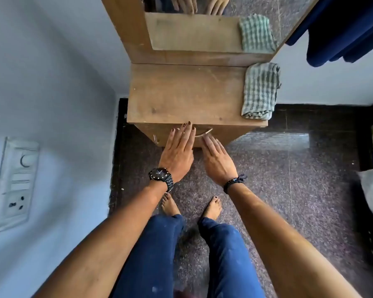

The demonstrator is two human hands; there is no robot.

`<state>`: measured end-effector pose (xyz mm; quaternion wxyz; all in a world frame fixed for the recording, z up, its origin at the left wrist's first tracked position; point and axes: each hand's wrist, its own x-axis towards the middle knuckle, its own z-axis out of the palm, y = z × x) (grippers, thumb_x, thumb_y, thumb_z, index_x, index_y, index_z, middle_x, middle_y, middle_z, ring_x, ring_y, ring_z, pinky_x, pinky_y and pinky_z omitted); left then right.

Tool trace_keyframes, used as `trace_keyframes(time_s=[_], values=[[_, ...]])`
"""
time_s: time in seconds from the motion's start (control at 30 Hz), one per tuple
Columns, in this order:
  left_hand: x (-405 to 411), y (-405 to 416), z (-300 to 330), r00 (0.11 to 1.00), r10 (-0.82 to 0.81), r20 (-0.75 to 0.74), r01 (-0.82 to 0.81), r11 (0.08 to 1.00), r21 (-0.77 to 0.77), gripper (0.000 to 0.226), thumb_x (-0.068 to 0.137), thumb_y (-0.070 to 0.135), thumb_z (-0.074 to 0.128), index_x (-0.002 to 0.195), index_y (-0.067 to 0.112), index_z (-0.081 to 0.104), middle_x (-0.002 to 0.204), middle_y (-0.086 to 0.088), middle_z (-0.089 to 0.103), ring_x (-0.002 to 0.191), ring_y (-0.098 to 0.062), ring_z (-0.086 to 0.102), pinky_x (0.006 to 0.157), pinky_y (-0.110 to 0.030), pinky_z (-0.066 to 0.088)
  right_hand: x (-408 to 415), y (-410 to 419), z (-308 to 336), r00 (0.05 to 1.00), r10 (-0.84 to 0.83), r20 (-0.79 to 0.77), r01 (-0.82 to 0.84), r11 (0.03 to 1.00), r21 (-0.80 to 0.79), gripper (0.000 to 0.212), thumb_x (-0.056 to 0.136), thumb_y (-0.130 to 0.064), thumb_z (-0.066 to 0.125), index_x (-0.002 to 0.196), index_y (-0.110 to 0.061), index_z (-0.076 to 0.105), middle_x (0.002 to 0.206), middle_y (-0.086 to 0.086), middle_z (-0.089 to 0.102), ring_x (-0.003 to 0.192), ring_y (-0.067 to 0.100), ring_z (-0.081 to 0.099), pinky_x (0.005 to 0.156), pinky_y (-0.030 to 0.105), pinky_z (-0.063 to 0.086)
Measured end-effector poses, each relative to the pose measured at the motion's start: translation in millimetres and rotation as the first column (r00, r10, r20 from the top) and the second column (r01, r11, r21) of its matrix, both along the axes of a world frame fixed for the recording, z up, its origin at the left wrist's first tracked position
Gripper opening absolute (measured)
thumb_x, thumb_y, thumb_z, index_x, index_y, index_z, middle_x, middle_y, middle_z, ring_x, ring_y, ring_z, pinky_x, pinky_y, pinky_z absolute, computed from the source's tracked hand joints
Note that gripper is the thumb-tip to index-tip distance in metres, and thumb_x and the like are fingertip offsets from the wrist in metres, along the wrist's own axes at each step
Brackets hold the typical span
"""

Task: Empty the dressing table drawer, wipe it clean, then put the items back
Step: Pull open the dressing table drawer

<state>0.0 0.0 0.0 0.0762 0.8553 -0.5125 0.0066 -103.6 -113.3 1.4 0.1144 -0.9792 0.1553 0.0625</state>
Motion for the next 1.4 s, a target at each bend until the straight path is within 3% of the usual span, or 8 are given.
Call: trace_keyframes(time_s=[0.17,0.23,0.37,0.5,0.83,1.07,1.23,1.4], values=[[-5.5,4.1,-48.6,0.996,-0.09,0.013,0.09,0.996,0.022,0.076,0.079,0.016,0.057,0.143,0.003,0.018,0.151,-0.013,0.027,0.139,-0.027,0.028,0.115,-0.042,0.008,6.5,-1.7,-45.4,0.99,-0.112,0.085,0.107,0.992,0.067,0.059,0.081,-0.012,0.03,0.136,0.002,0.043,0.138,0.02,0.048,0.128,0.035,0.048,0.108,0.048,0.038],[-2.1,2.2,-64.5,0.998,-0.065,-0.001,0.065,0.998,0.016,0.074,0.078,0.014,0.058,0.142,0.001,0.022,0.149,-0.015,0.031,0.138,-0.027,0.031,0.117,-0.043,0.012,10.0,-3.1,-58.3,0.978,-0.129,0.165,0.123,0.991,0.047,0.06,0.079,-0.01,0.032,0.137,0.001,0.042,0.137,0.019,0.049,0.128,0.035,0.047,0.111,0.045,0.031],[5.4,-11.6,-86.5,0.998,0.038,-0.045,-0.043,0.993,-0.112,0.057,0.082,0.013,0.047,0.136,-0.001,0.035,0.142,-0.017,0.042,0.135,-0.029,0.034,0.11,-0.049,0.031,20.6,-9.7,-82.8,0.916,-0.161,0.368,0.165,0.986,0.02,0.055,0.082,-0.006,0.037,0.136,0.001,0.043,0.136,0.018,0.05,0.13,0.028,0.033,0.114,0.039,0.022],[5.1,-21.4,-103.8,0.995,0.081,-0.058,-0.095,0.942,-0.322,0.043,0.088,0.012,0.044,0.129,0.0,0.047,0.13,-0.017,0.054,0.127,-0.025,0.036,0.103,-0.044,0.042,24.7,-12.5,-110.3,0.833,-0.146,0.533,0.165,0.986,0.012,0.045,0.087,-0.004,0.044,0.132,-0.001,0.048,0.132,0.016,0.053,0.129,0.026,0.037,0.109,0.041,0.033],[-4.6,-20.2,-131.3,0.994,0.11,-0.007,-0.097,0.845,-0.527,0.039,0.091,0.007,0.04,0.13,0.003,0.047,0.13,-0.014,0.054,0.129,-0.024,0.037,0.108,-0.039,0.032,35.4,1.4,-134.3,0.605,-0.222,0.764,0.283,0.957,0.053,0.024,0.089,-0.005,0.054,0.112,-0.004,0.061,0.116,0.01,0.06,0.118,0.023,0.045,0.103,0.032,0.039],[-39.7,13.6,-100.6,0.99,0.094,-0.101,-0.118,0.955,-0.271,0.057,0.08,-0.004,0.055,0.136,0.003,0.042,0.141,-0.012,0.044,0.135,-0.026,0.036,0.111,-0.035,0.028,-8.0,28.7,-98.0,0.761,-0.235,0.604,0.226,0.97,0.093,0.029,0.087,-0.001,0.057,0.115,-0.004,0.064,0.118,0.011,0.063,0.116,0.027,0.052,0.1,0.038,0.047],[-74.2,46.8,-85.0,0.982,0.07,-0.178,-0.098,0.983,-0.153,0.068,0.086,-0.003,0.048,0.146,0.008,0.02,0.154,-0.007,0.019,0.145,-0.019,0.01,0.118,-0.031,0.015,-48.0,54.4,-80.6,0.824,-0.197,0.531,0.189,0.979,0.071,0.034,0.085,0.005,0.055,0.117,-0.001,0.063,0.119,0.013,0.064,0.116,0.032,0.056,0.101,0.036,0.045],[-98.5,76.6,-75.6,0.972,0.015,-0.232,-0.042,0.993,-0.114,0.063,0.088,0.002,0.043,0.146,0.009,0.019,0.154,-0.005,0.017,0.144,-0.018,0.01,0.118,-0.032,0.015,-86.2,75.3,-73.0,0.857,-0.153,0.491,0.143,0.988,0.058,0.039,0.081,0.008,0.057,0.119,0.001,0.062,0.12,0.014,0.064,0.116,0.032,0.057,0.103,0.04,0.046]])
